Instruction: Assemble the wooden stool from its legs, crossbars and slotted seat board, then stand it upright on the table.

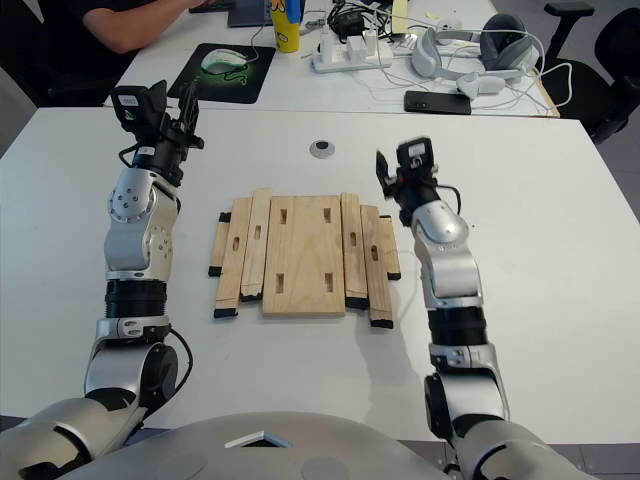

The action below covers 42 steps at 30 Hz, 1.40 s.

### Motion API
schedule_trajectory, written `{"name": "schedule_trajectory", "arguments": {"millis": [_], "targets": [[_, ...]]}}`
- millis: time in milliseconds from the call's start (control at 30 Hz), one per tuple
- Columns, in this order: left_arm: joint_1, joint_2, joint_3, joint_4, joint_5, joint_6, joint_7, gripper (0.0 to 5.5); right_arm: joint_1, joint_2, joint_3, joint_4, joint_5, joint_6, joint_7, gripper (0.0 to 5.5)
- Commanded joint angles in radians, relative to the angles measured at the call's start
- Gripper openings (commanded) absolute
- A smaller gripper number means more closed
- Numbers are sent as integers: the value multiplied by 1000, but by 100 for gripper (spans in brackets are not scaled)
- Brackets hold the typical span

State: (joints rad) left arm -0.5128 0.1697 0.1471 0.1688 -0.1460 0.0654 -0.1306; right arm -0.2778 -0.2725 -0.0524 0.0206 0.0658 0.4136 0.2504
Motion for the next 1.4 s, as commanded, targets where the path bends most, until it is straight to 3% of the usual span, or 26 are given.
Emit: {"name": "schedule_trajectory", "arguments": {"millis": [33,367,833,1067,1400], "targets": [[45,7,-5,-47,-6,16,-16,221,67,-66,-22,-53,55,116,84,266],[49,12,8,-55,-30,49,-25,221,118,-132,-35,-131,196,417,197,266],[70,23,34,-72,-30,69,-17,221,110,-184,20,-110,175,426,227,266],[75,27,45,-101,-34,80,-10,221,119,-253,119,-71,99,415,240,266],[79,16,42,-102,-35,81,-3,221,63,-300,96,28,75,372,245,266]]}}
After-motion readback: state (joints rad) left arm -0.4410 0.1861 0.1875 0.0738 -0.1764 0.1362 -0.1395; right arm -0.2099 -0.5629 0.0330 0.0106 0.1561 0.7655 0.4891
